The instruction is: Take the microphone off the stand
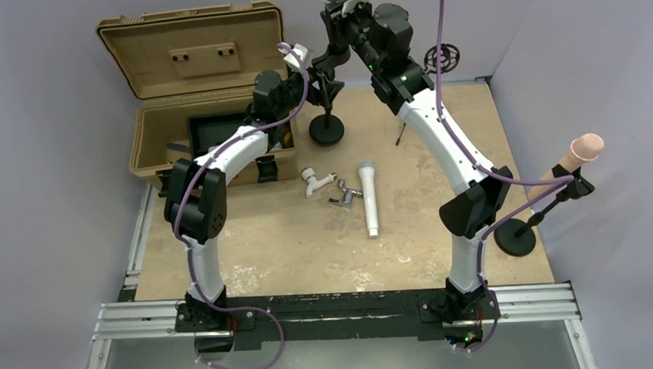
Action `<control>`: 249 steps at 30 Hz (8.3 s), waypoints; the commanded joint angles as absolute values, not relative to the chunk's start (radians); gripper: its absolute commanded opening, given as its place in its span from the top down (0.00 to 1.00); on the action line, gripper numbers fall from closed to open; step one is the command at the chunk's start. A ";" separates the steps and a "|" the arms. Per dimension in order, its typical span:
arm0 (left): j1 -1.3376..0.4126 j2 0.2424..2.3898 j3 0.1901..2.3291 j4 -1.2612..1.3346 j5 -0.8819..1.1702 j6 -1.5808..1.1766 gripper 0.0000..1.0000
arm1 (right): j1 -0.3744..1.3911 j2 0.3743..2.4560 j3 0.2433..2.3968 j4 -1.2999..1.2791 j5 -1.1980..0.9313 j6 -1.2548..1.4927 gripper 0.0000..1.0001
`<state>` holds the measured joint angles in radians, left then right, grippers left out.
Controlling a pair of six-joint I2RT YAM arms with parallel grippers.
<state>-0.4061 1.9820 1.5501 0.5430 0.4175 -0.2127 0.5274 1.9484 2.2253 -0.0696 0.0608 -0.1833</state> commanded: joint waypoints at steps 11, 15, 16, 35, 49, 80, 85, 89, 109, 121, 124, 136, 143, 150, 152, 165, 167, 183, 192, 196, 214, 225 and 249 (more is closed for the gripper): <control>-0.405 1.914 1.543 0.670 0.391 -0.239 0.22 | 0.531 1.895 2.270 0.090 0.067 -0.204 1.00; -0.405 1.919 1.565 0.675 0.381 -0.232 0.23 | 0.530 1.902 2.265 0.084 0.065 -0.197 1.00; -0.405 1.924 1.576 0.670 0.384 -0.233 0.24 | 0.530 1.903 2.265 0.084 0.065 -0.195 1.00; -0.418 1.963 1.672 0.584 0.371 -0.235 0.52 | 0.531 1.914 2.266 0.069 0.045 -0.178 1.00; -0.418 1.970 1.620 0.445 0.389 -0.165 1.00 | 0.532 1.940 2.429 0.069 0.094 -0.157 1.00; -0.381 1.701 1.349 0.508 0.378 -0.377 0.05 | 0.481 1.376 1.247 -0.378 0.280 0.328 1.00; -0.373 1.621 1.396 0.333 0.383 -0.496 0.05 | 0.428 1.390 1.146 -0.356 0.222 0.325 1.00; -0.373 1.519 1.391 0.183 0.384 -0.531 0.06 | 0.385 1.456 1.118 -0.356 0.236 0.294 1.00; -0.380 0.944 1.098 -0.062 0.226 -0.129 0.06 | 0.341 1.776 1.070 -0.223 0.086 0.260 1.00; -0.484 0.861 1.013 -0.036 0.078 0.028 0.07 | 0.339 1.744 0.993 -0.190 0.057 0.291 0.81; -0.487 0.858 1.011 -0.033 0.076 0.020 0.07 | 0.339 1.710 0.982 -0.188 0.071 0.293 0.69; -0.487 0.866 0.996 -0.017 0.049 0.012 0.08 | 0.339 1.648 1.012 -0.215 0.067 0.279 0.52; -0.487 0.873 0.992 -0.015 0.046 0.009 0.08 | 0.339 1.606 1.035 -0.223 0.070 0.260 0.49; -0.487 0.862 0.989 -0.016 0.028 0.009 0.08 | 0.339 1.527 1.192 -0.249 0.088 0.223 0.40; -0.488 0.856 0.986 -0.016 0.013 0.008 0.08 | 0.339 1.516 1.250 -0.224 0.034 0.224 0.31; -0.487 0.824 0.960 0.021 -0.058 0.009 0.08 | 0.399 1.618 1.462 0.270 -0.492 0.664 0.18; -0.486 0.823 0.959 0.023 -0.057 0.008 0.08 | 0.423 1.652 1.497 0.271 -0.473 0.678 0.16; -0.488 0.811 0.959 0.026 -0.045 0.009 0.08 | 0.453 1.805 1.600 0.288 -0.332 0.744 0.09; -0.490 0.813 0.957 0.025 -0.043 -0.021 0.08 | 0.453 1.858 1.614 0.267 -0.325 0.735 0.25; -0.490 0.816 0.957 0.026 -0.042 -0.023 0.08 | 0.452 1.856 1.561 0.275 -0.316 0.722 0.32; -0.490 0.842 0.957 0.026 -0.030 -0.035 0.08 | 0.452 1.965 1.385 0.318 -0.250 0.645 0.36; -0.491 0.848 0.957 0.026 -0.029 -0.036 0.08 | 0.452 1.974 1.345 0.326 -0.236 0.630 0.35; -0.498 0.856 0.958 0.028 -0.012 -0.054 0.09 | 0.452 1.640 1.419 0.060 0.061 0.394 0.01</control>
